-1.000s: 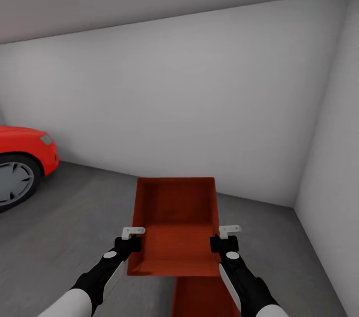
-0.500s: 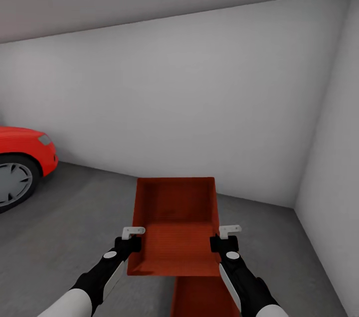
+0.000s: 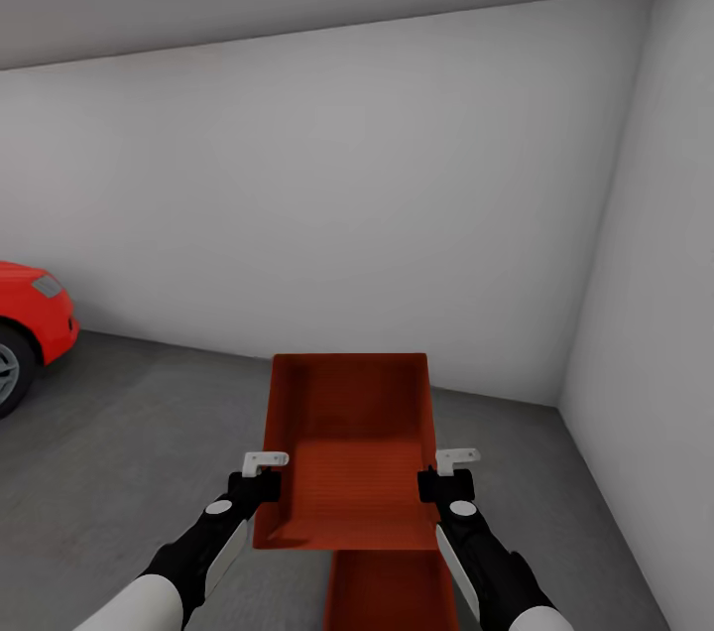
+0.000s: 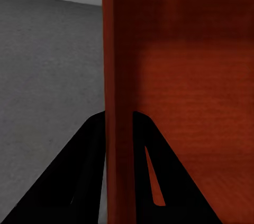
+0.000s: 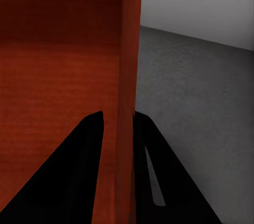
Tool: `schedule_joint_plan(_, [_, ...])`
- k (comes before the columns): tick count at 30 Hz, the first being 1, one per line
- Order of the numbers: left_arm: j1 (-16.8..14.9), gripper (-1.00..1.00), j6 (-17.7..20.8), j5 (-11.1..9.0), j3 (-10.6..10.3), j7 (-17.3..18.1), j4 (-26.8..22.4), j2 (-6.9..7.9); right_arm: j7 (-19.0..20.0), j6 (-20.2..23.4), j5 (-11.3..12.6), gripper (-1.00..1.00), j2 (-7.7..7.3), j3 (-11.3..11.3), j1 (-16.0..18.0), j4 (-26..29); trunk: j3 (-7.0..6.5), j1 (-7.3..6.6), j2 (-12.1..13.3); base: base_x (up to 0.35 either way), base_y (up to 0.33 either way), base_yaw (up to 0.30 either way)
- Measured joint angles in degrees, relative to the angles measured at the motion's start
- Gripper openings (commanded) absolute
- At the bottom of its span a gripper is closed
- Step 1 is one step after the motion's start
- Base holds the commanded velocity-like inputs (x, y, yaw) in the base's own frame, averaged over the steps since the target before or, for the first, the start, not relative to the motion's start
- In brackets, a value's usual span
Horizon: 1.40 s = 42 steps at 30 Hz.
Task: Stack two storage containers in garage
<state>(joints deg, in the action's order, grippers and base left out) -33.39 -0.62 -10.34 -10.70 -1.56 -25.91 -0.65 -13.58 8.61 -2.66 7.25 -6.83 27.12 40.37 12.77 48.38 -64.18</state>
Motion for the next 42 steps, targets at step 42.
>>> schedule_joint_plan(42, [0.0, -1.0, -0.1, 0.0, -0.1, -0.1, -0.1, 0.0, 0.0, -0.1, 0.0, -1.0, -0.02, -0.1, 0.0, 0.0, 0.0, 0.03, 0.0, 0.02, 0.0, -0.097])
